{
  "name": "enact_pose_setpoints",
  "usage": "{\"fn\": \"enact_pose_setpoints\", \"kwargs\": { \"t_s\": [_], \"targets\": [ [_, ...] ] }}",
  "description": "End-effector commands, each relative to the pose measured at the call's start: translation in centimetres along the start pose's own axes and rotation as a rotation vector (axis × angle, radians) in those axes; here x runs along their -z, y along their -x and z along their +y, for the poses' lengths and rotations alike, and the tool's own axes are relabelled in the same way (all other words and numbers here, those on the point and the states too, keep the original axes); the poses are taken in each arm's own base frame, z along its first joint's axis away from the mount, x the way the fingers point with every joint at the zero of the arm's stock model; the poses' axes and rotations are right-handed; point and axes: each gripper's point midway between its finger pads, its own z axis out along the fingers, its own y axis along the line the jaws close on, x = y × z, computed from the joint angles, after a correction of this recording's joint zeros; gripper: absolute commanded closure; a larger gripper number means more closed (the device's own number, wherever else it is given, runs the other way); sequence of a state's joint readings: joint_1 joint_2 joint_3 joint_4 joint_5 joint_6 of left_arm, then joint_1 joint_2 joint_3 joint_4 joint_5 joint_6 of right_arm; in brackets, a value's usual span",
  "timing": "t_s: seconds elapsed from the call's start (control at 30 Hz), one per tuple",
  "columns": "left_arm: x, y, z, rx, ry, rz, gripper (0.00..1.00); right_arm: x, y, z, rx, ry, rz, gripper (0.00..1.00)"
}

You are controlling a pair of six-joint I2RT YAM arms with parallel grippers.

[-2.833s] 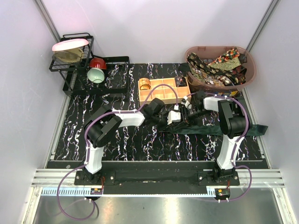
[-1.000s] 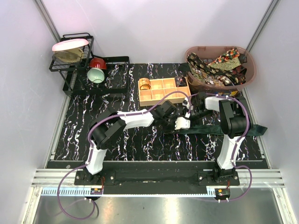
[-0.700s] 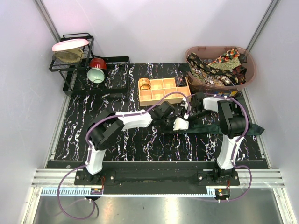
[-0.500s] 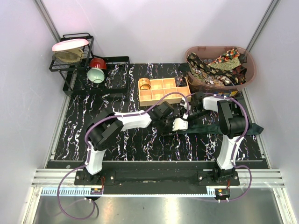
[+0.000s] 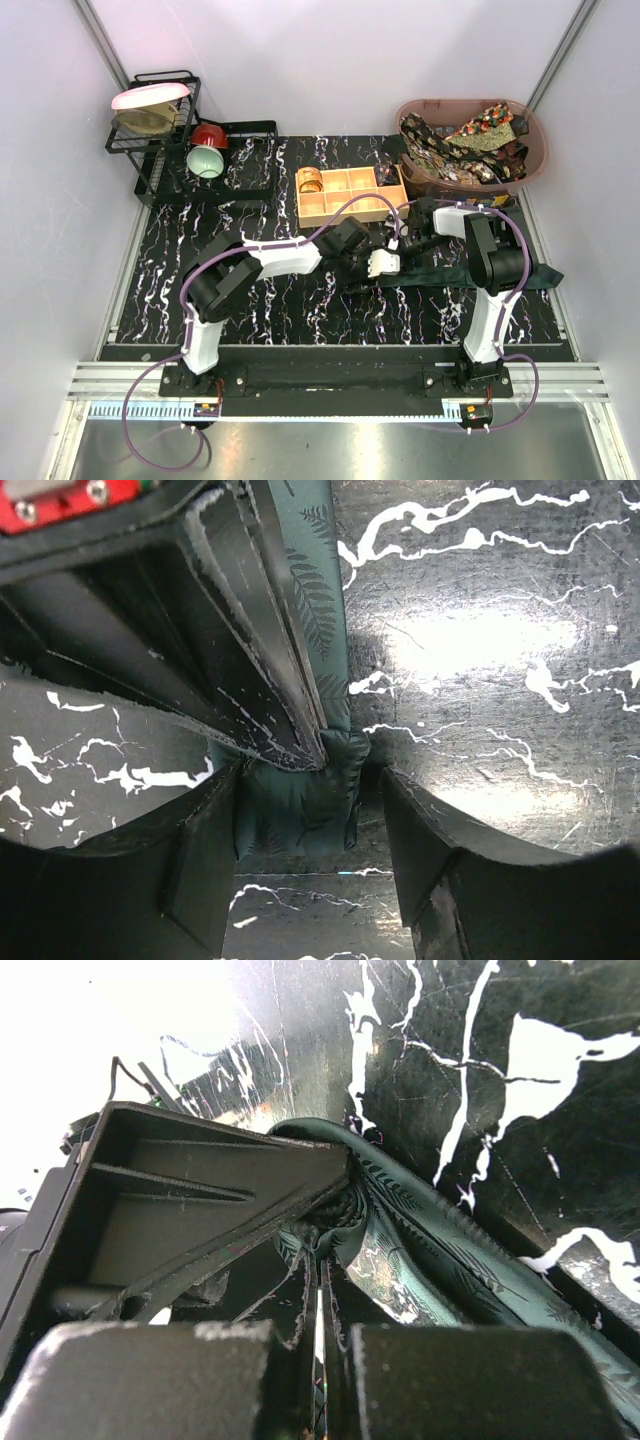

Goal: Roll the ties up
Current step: Roll the tie at the center of the board.

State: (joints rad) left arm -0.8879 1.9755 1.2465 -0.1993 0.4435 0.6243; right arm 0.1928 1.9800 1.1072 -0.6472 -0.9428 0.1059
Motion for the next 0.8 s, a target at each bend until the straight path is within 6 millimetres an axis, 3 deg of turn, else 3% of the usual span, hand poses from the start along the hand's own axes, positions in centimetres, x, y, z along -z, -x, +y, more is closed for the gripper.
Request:
{"fn": "enact_pose_setpoints", "kwargs": {
  "t_s": [0.0,0.13,0.23,0.37,0.77],
  "targets": [
    [1.6,1.6,0.6,0.018,0.028,-0.066,0.44,0.0,0.9,-0.3,0.019,-0.021,-0.017,1.0],
    [1.4,1.5,0.6,0.026,0.017,-0.066,0.61,0.0,0.9,-0.2,0.019,-0.019,-0.019,1.0],
    [1.1,1.4,0.7,0.04,0.018,-0.059,0.61,0.1,0.9,-0.1,0.019,-0.021,-0.022,1.0],
    [1.5,1.9,0.7,0.038,0.03,-0.086,0.43,-0.1,0.7,-0.4,0.012,-0.022,-0.014,1.0],
    [2.4,3.8,1.6,0.008,0.059,-0.162,0.39,-0.2,0.6,-0.5,0.013,-0.022,-0.011,1.0]
  ]
}}
